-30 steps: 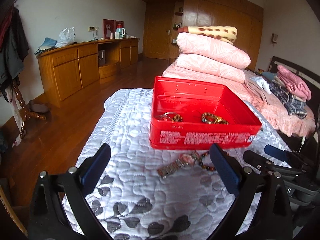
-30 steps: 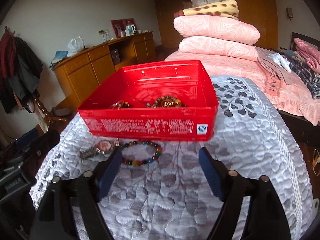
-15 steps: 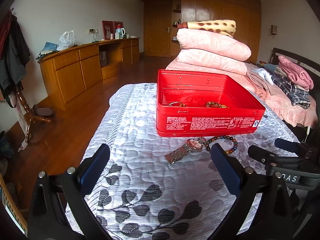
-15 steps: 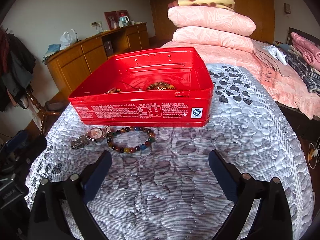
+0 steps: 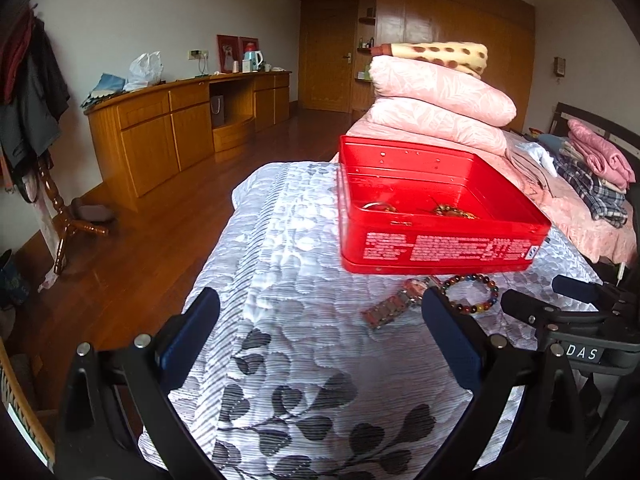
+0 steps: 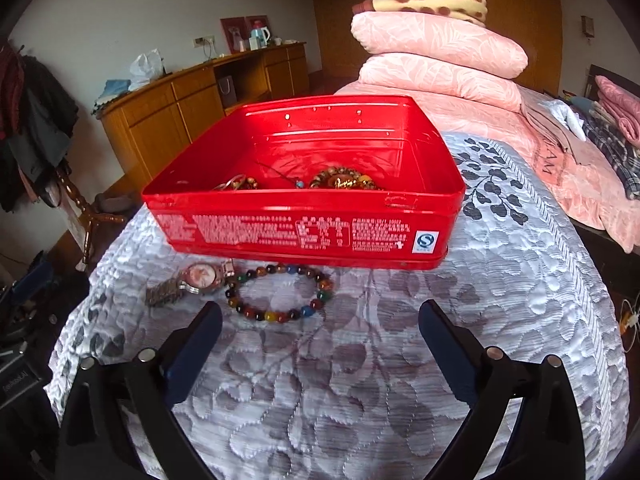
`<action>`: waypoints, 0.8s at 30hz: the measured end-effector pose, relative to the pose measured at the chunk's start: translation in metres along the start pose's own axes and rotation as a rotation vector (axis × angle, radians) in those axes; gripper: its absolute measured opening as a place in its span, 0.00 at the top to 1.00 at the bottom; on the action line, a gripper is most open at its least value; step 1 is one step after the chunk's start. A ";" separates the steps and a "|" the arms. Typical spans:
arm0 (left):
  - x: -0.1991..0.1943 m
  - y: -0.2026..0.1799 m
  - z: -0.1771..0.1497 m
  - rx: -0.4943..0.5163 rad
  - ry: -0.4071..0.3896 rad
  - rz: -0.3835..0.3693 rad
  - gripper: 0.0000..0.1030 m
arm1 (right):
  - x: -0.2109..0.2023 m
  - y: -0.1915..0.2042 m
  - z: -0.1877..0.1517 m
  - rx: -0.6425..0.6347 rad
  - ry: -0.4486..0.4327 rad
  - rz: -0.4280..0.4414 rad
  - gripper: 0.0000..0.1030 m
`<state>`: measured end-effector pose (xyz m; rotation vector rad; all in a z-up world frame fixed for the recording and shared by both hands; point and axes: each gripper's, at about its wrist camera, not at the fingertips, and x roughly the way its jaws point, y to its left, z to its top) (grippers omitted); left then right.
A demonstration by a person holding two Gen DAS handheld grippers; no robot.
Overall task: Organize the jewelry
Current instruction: 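Withdraw both tools from the tin toward the watch and bead bracelet, then grasp the multicoloured bead bracelet with the right tool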
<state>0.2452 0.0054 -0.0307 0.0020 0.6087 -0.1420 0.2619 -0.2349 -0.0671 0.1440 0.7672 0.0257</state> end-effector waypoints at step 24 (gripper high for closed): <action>0.017 0.001 0.005 -0.010 0.030 -0.012 0.05 | 0.045 0.003 0.011 0.027 0.113 -0.039 0.85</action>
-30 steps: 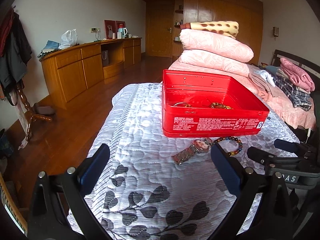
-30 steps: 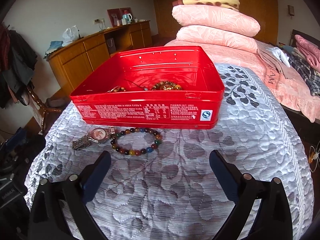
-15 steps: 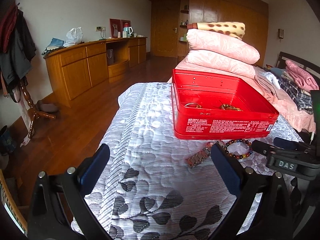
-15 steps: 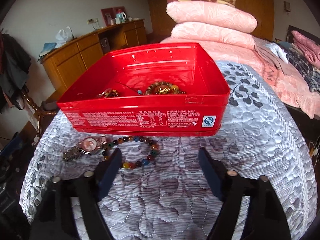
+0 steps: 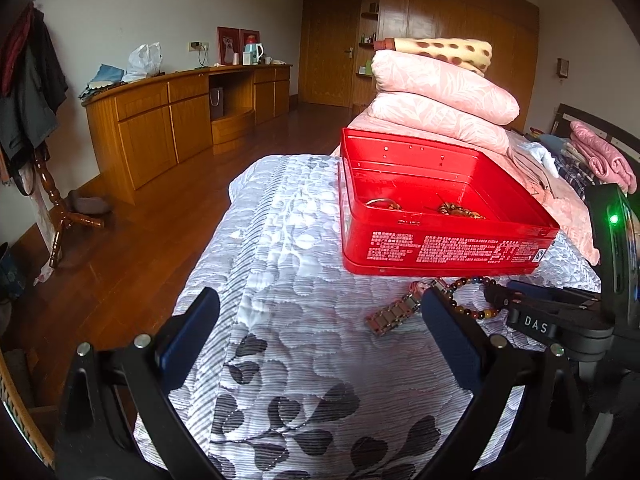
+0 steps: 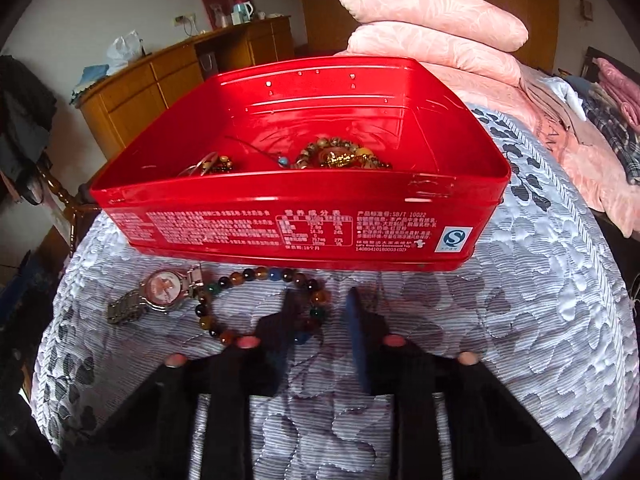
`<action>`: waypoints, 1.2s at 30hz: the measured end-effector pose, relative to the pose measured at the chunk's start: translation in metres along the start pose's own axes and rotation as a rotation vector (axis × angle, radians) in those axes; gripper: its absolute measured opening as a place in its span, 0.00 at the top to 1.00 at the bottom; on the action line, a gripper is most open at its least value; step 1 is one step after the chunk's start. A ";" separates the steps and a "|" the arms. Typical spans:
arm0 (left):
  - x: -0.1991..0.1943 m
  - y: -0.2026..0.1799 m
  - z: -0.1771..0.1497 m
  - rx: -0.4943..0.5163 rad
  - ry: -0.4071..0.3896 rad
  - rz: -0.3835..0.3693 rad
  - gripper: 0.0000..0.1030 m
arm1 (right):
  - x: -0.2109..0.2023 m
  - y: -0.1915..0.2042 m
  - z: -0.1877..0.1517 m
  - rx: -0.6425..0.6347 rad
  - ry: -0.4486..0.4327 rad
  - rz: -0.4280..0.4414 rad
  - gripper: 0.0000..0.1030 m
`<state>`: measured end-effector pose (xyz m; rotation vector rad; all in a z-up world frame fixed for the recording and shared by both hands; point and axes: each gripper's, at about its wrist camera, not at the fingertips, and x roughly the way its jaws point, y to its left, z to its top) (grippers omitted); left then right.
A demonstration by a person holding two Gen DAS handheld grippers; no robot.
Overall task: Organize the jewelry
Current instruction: 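Grasp the multicoloured bead bracelet with the right tool, then grasp the silver wristwatch with the left tool while the right tool holds the bracelet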
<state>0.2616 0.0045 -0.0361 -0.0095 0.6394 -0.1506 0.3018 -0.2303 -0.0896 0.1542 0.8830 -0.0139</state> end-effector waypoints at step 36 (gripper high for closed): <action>0.078 -0.069 0.003 0.053 0.255 -0.106 0.65 | -0.029 -0.070 -0.010 0.117 -0.057 0.065 0.92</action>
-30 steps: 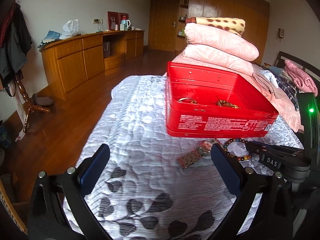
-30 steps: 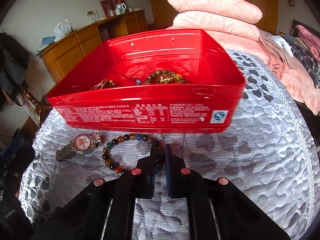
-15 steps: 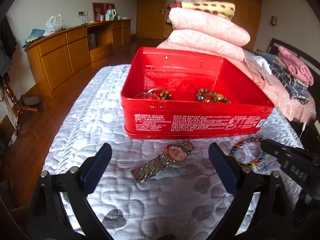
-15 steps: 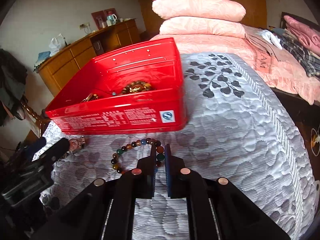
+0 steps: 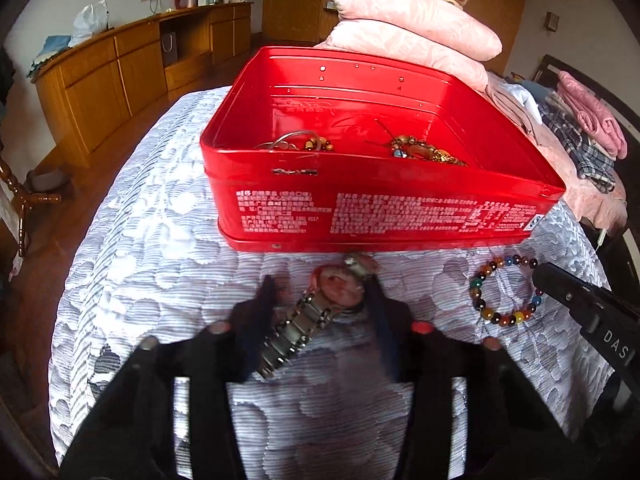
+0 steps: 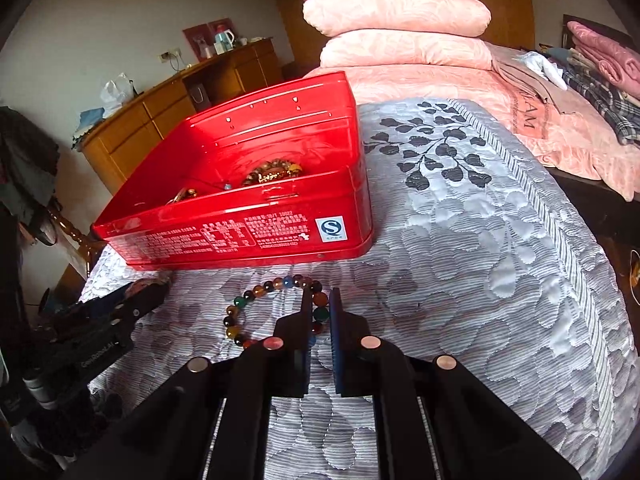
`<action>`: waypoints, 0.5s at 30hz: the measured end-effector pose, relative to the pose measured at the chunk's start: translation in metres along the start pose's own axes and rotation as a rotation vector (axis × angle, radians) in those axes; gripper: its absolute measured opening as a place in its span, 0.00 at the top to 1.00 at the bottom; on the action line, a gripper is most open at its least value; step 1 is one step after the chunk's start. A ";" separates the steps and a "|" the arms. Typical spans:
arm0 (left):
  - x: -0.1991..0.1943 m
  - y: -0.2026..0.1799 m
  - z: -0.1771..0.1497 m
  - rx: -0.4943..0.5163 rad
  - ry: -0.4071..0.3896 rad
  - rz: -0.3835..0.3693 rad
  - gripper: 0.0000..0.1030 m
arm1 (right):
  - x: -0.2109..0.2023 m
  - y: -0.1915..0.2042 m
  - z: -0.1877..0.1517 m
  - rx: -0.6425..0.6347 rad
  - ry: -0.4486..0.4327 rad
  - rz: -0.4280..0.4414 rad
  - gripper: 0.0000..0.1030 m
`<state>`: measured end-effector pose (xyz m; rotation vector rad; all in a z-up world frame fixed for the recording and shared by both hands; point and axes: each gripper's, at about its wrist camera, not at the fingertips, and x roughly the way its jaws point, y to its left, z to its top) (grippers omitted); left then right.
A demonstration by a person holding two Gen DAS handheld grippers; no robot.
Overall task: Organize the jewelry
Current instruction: 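Grasp the silver wristwatch with the left tool while the right tool holds the bracelet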
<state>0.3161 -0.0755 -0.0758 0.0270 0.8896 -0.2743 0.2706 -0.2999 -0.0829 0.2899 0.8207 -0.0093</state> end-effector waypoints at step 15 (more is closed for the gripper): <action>-0.006 0.007 -0.006 -0.033 0.014 0.009 0.63 | 0.013 0.004 -0.004 -0.003 0.057 0.000 0.89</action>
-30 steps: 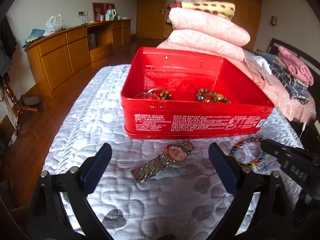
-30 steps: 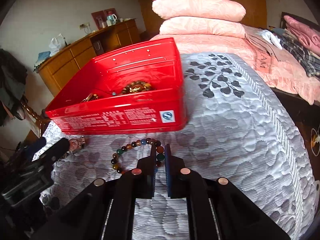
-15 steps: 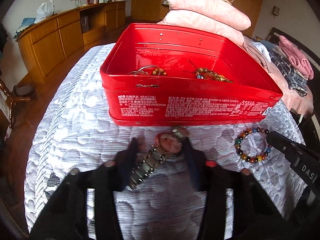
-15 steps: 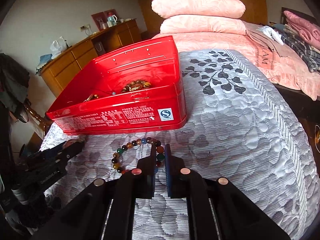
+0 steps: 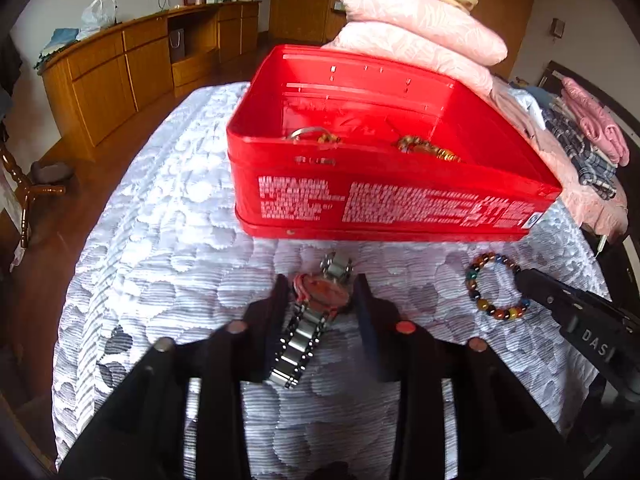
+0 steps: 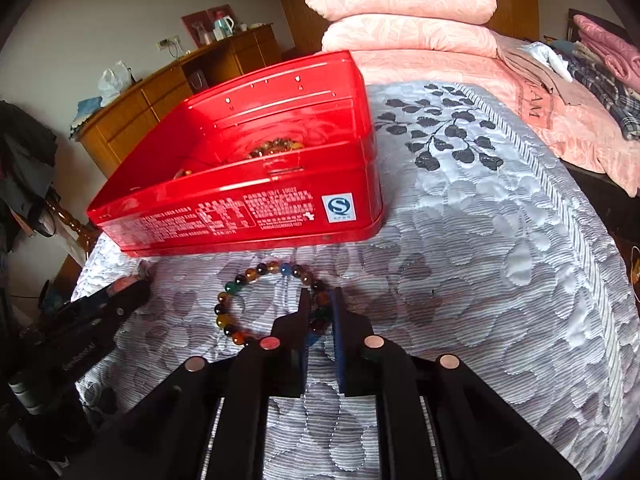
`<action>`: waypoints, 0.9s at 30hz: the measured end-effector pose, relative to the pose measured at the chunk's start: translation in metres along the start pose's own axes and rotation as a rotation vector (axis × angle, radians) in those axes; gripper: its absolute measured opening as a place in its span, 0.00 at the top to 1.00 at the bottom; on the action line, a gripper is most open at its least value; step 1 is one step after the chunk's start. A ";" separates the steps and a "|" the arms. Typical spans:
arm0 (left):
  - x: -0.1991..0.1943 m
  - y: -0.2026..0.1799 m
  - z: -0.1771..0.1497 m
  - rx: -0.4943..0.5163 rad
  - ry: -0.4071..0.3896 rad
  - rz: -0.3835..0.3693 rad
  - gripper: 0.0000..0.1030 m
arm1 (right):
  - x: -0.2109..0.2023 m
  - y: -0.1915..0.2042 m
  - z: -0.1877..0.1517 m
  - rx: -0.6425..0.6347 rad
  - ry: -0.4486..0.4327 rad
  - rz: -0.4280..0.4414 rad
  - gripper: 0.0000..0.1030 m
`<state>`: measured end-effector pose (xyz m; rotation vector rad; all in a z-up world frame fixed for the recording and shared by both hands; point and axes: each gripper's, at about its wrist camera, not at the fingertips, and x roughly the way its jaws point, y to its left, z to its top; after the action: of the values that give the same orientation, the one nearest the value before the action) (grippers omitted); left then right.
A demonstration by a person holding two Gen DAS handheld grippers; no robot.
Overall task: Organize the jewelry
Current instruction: 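Grasp the silver wristwatch with the left tool while the right tool holds the bracelet, then carry the watch and bracelet into the red tin and open both tools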
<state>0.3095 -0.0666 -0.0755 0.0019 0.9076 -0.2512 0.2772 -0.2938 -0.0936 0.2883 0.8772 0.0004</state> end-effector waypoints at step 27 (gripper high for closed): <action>-0.087 0.005 0.021 -0.042 -0.227 -0.053 0.72 | -0.086 0.039 0.040 -0.160 -0.219 0.035 0.92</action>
<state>0.2757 -0.0454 0.0050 -0.0879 0.6875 -0.2759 0.2571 -0.2760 0.0054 0.1500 0.6506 0.0699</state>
